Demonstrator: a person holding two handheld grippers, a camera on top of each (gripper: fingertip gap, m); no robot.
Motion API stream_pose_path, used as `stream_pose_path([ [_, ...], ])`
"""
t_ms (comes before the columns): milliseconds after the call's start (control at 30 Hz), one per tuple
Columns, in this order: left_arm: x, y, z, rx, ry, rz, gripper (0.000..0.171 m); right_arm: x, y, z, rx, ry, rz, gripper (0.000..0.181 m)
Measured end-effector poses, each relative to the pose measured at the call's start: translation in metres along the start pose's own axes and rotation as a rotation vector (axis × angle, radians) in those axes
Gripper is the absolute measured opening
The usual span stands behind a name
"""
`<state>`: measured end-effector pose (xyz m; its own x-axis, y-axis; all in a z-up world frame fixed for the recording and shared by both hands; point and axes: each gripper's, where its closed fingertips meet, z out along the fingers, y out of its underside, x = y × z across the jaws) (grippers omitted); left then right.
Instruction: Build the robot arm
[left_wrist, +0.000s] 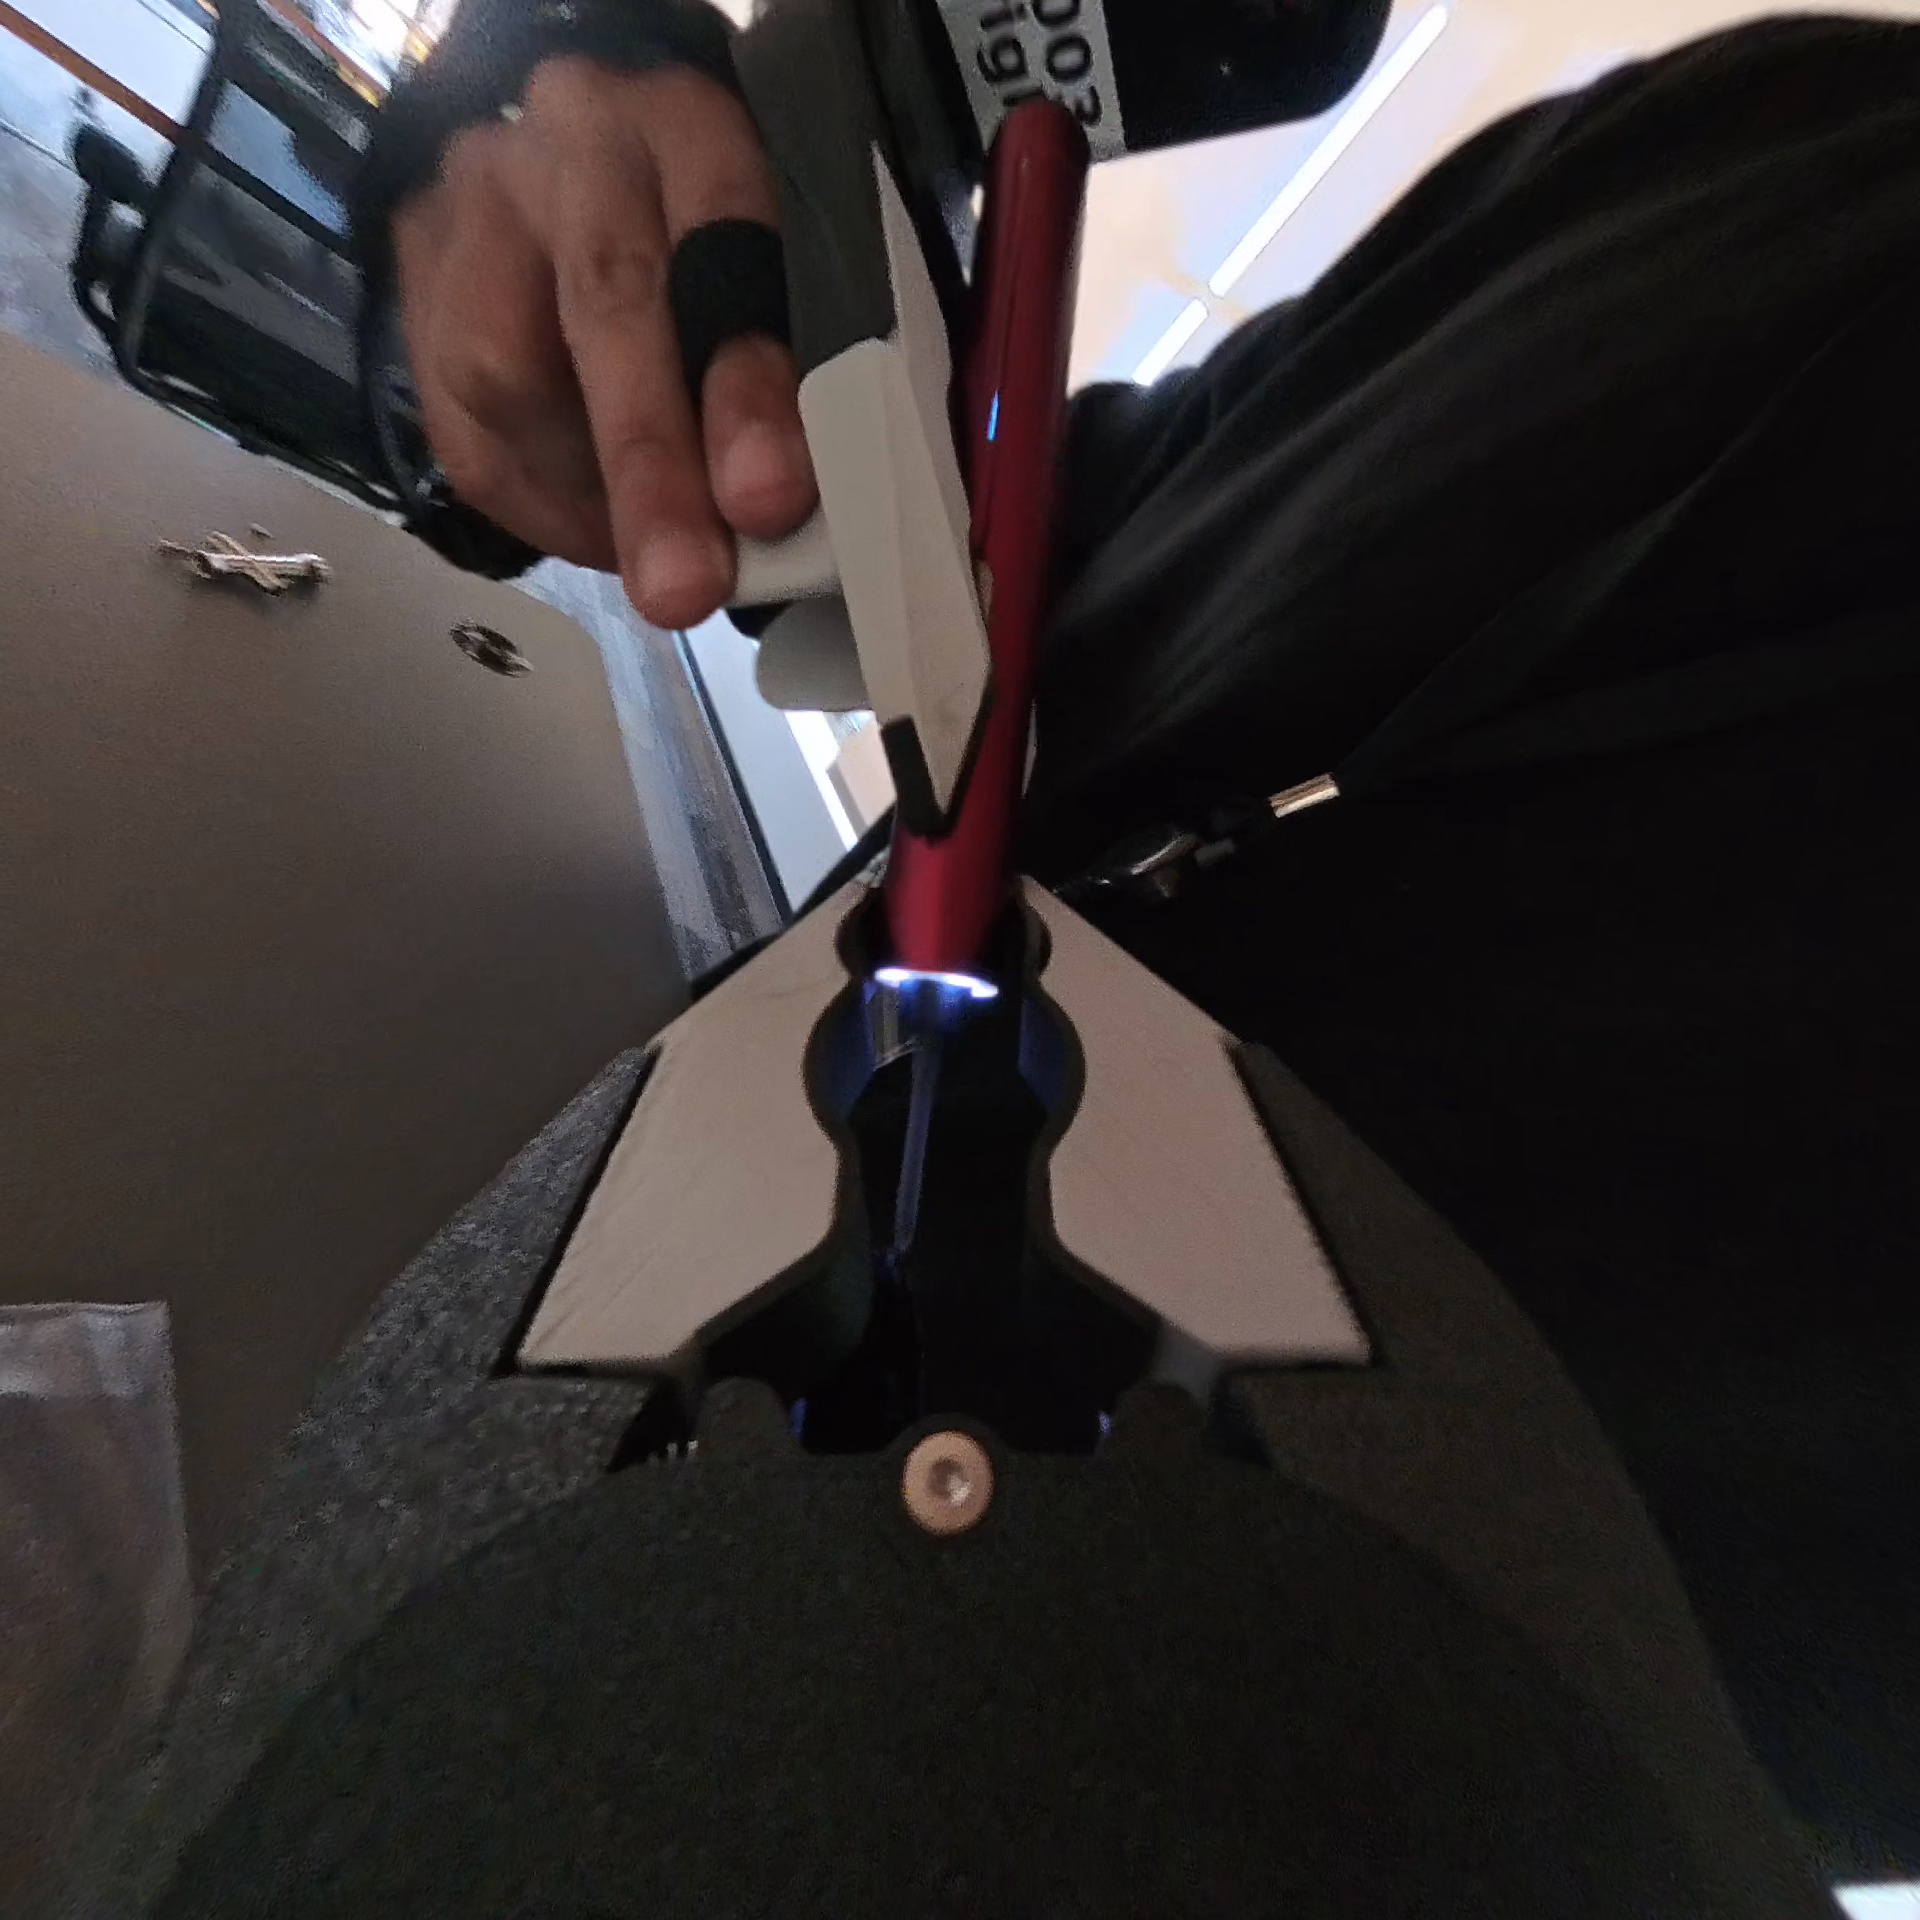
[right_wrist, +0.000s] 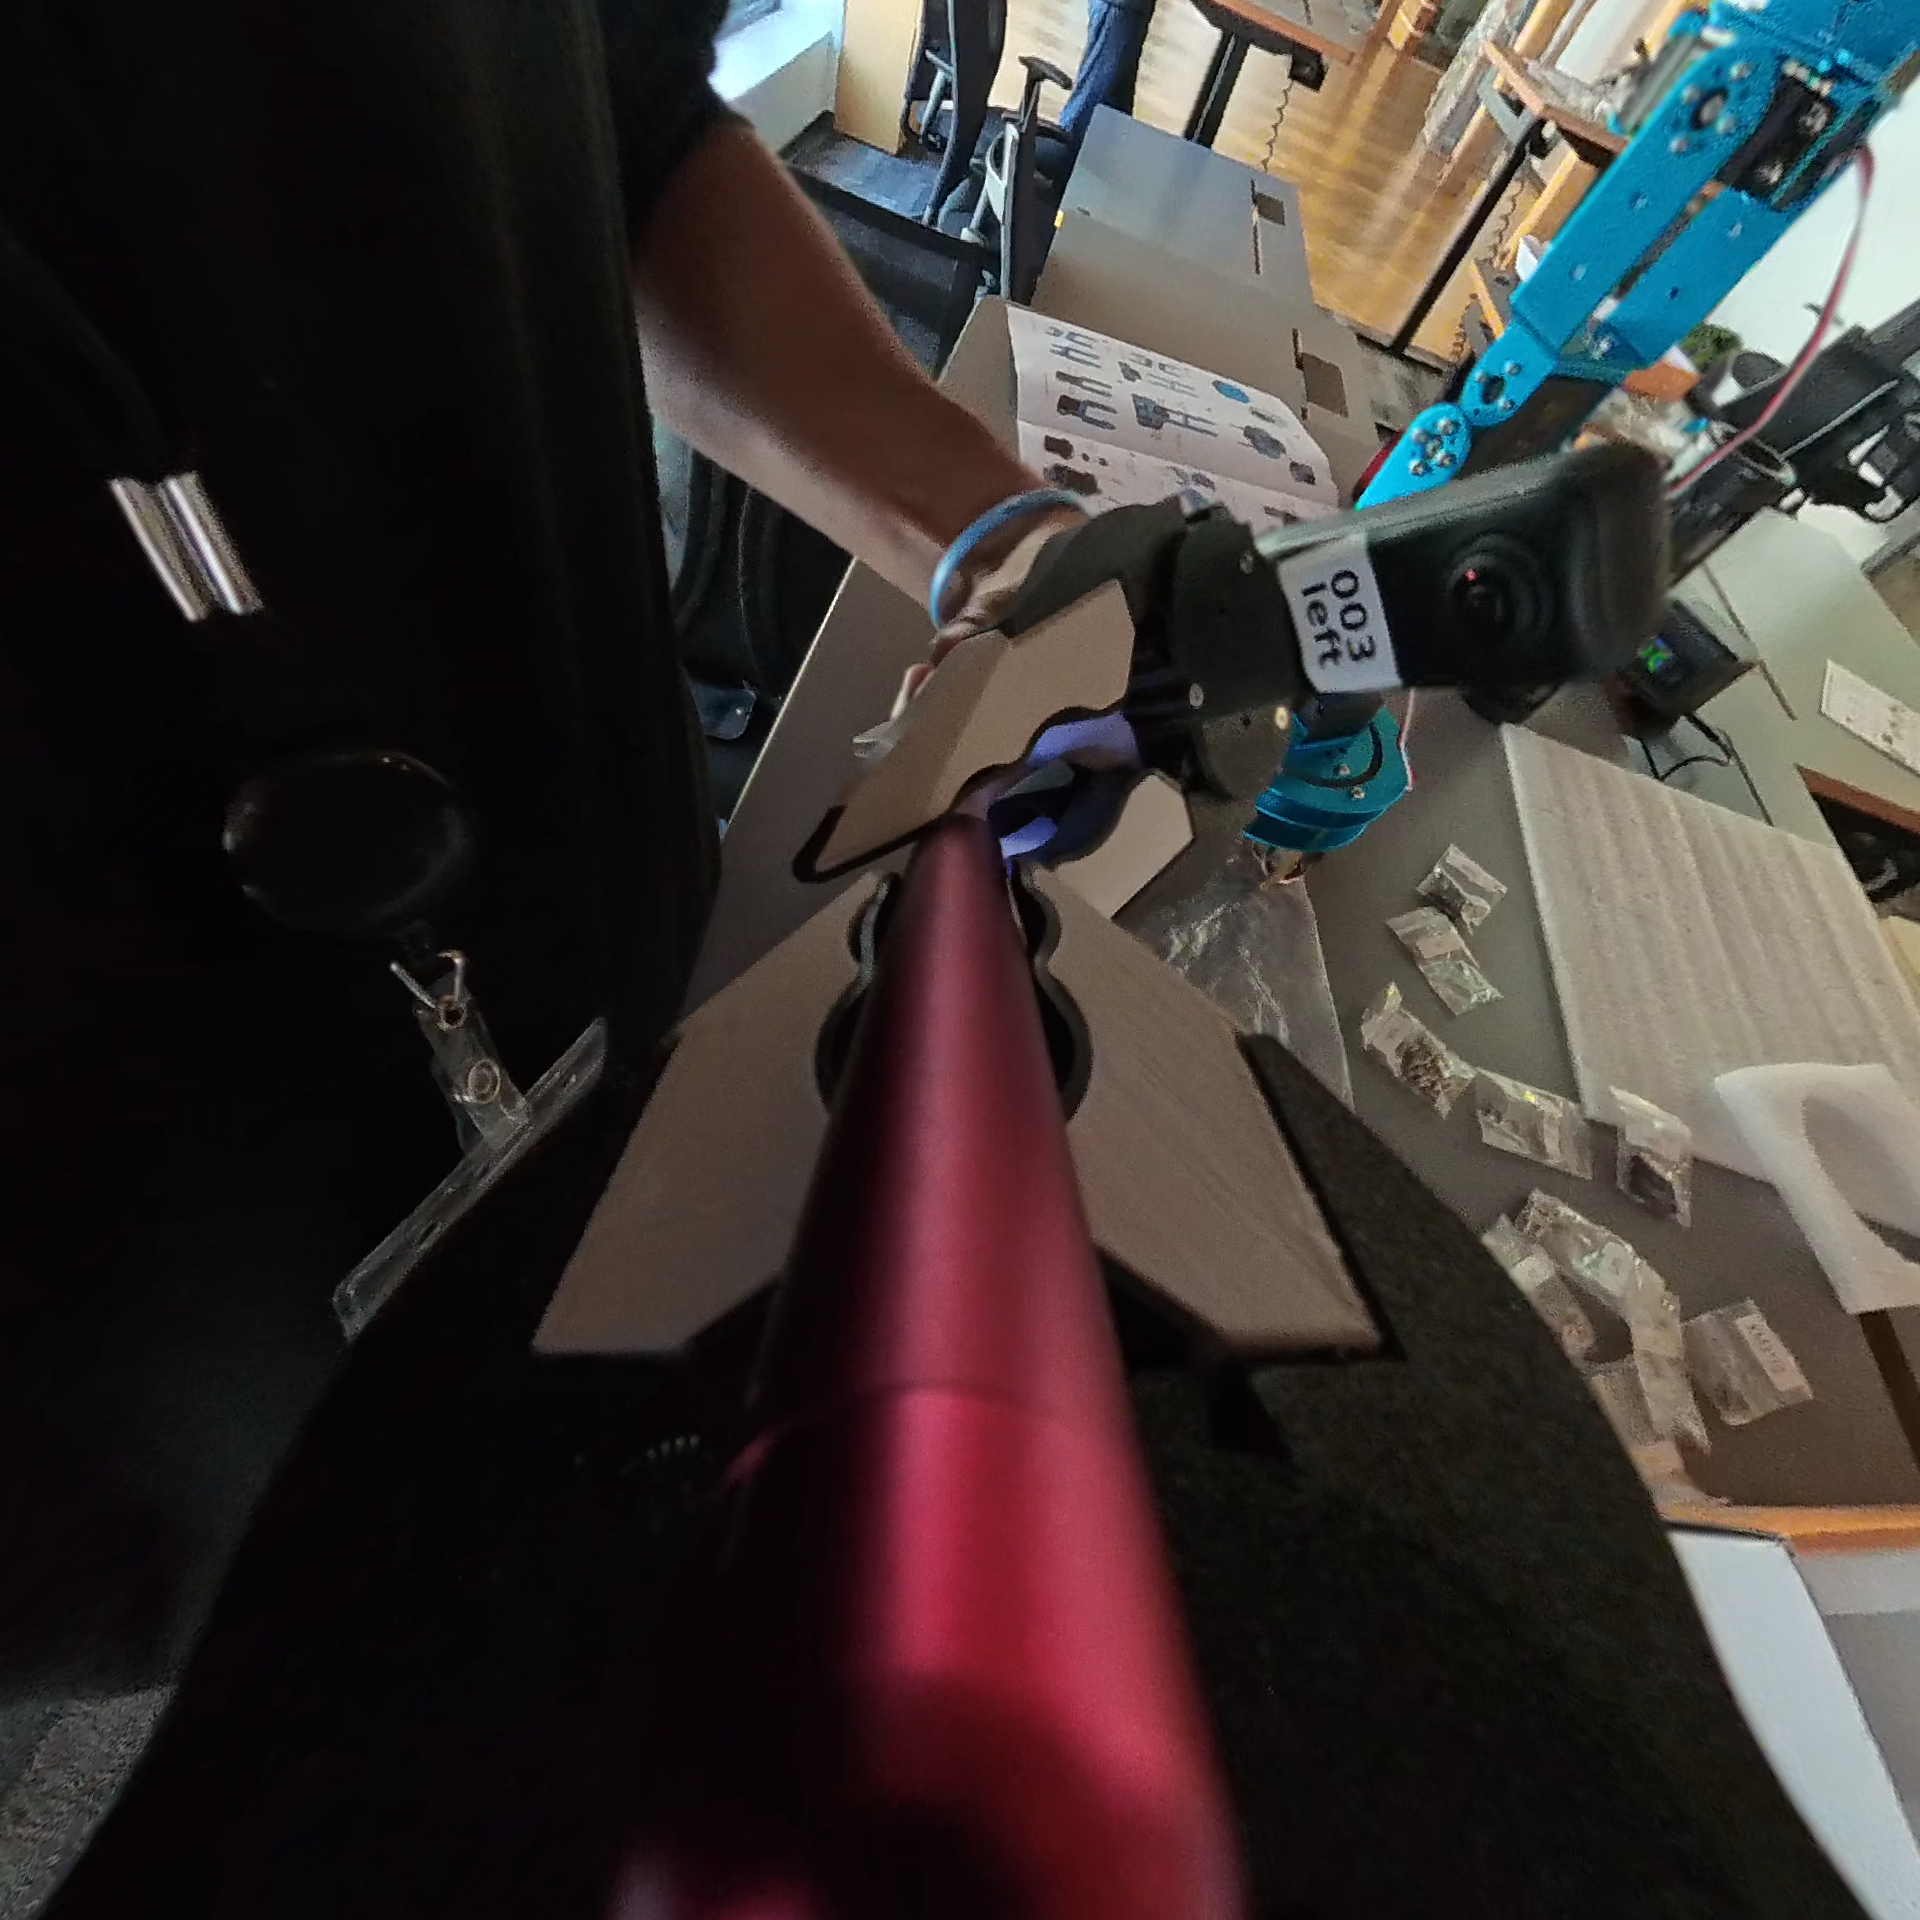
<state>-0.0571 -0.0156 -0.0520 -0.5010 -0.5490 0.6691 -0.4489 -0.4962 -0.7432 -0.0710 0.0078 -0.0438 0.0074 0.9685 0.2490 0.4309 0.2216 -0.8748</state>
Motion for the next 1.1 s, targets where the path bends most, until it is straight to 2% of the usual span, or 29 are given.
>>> stream_pose_path([
  [100,-0.014,-0.002,-0.015,0.092,-0.127,0.003,0.035,0.004,0.003,-0.006,0.009,0.019,0.072,0.022],
  [167,-0.025,0.007,-0.028,0.108,-0.281,0.034,0.04,0.011,0.009,-0.01,0.006,0.078,0.079,0.021],
  [267,-0.042,0.025,-0.057,0.158,-0.597,0.071,0.044,0.02,0.024,-0.013,-0.022,0.153,0.135,0.022],
  [400,-0.071,0.066,-0.116,0.123,-1.149,0.123,0.044,0.032,0.044,-0.003,-0.034,0.245,0.258,0.023],
  [467,-0.077,0.074,-0.138,0.142,-1.304,0.136,0.045,0.038,0.054,0.009,-0.079,0.263,0.343,0.024],
  [567,-0.091,0.079,-0.147,0.13,-1.358,0.123,0.053,0.055,0.059,0.024,-0.129,0.345,0.414,0.024],
  [733,-0.122,0.072,-0.145,-0.012,-1.354,0.201,0.051,0.067,0.061,0.042,-0.239,0.379,0.473,0.024],
  [933,-0.129,0.059,-0.134,-0.015,-1.327,0.313,0.021,0.059,0.063,0.054,-0.36,0.384,0.526,0.024],
  [1100,-0.129,0.06,-0.128,-0.058,-1.331,0.389,0.021,0.062,0.059,0.061,-0.383,0.411,0.576,0.023],
])
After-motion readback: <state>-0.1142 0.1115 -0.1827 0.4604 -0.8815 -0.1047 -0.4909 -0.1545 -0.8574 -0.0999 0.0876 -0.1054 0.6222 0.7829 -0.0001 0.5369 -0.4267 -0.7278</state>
